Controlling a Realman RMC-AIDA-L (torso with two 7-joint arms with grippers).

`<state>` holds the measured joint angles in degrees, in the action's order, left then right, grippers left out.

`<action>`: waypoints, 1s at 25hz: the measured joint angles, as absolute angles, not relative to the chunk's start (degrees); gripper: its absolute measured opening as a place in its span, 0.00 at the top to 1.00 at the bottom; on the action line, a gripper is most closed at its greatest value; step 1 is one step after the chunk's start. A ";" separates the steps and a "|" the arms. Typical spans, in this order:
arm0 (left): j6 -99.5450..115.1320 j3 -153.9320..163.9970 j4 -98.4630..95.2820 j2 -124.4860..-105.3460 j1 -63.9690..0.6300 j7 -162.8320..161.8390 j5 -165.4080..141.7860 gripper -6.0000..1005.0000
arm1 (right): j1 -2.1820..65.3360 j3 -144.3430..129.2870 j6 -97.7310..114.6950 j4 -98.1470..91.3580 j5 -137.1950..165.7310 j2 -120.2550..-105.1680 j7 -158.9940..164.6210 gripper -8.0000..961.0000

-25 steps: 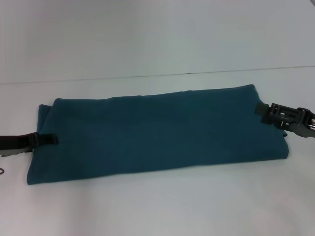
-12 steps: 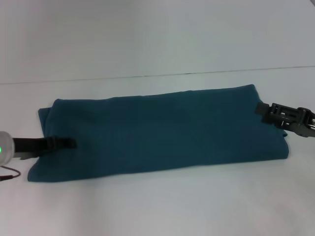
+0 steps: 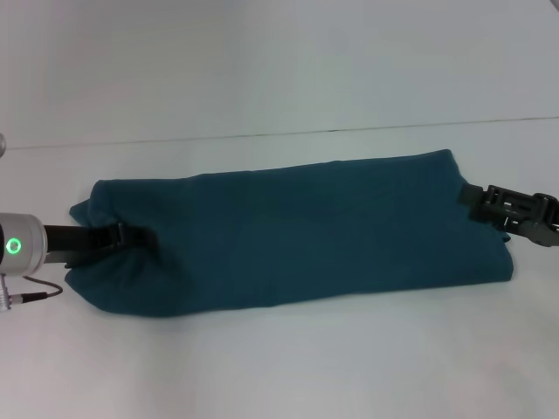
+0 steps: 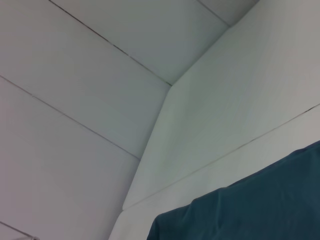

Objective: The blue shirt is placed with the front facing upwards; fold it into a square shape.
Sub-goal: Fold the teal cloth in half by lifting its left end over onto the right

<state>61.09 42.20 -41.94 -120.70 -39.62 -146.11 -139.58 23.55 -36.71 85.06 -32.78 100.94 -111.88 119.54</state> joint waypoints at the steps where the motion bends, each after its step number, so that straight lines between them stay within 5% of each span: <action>1: 61.01 42.20 -41.78 -120.63 -39.63 -146.16 -139.58 0.34 | 23.51 -36.60 85.06 -32.79 100.93 -111.88 119.53 0.19; 21: 62.74 42.18 -43.29 -120.38 -39.08 -145.76 -139.52 0.97 | 22.81 -36.28 85.44 -32.78 100.81 -111.88 119.53 0.19; 25: 63.59 40.78 -45.44 -119.88 -37.89 -145.93 -139.20 0.97 | 22.73 -36.30 85.44 -32.77 100.80 -111.88 119.53 0.19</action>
<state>63.59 40.78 -45.44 -119.88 -37.89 -145.93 -139.20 22.73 -36.30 85.44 -32.77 100.80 -111.88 119.53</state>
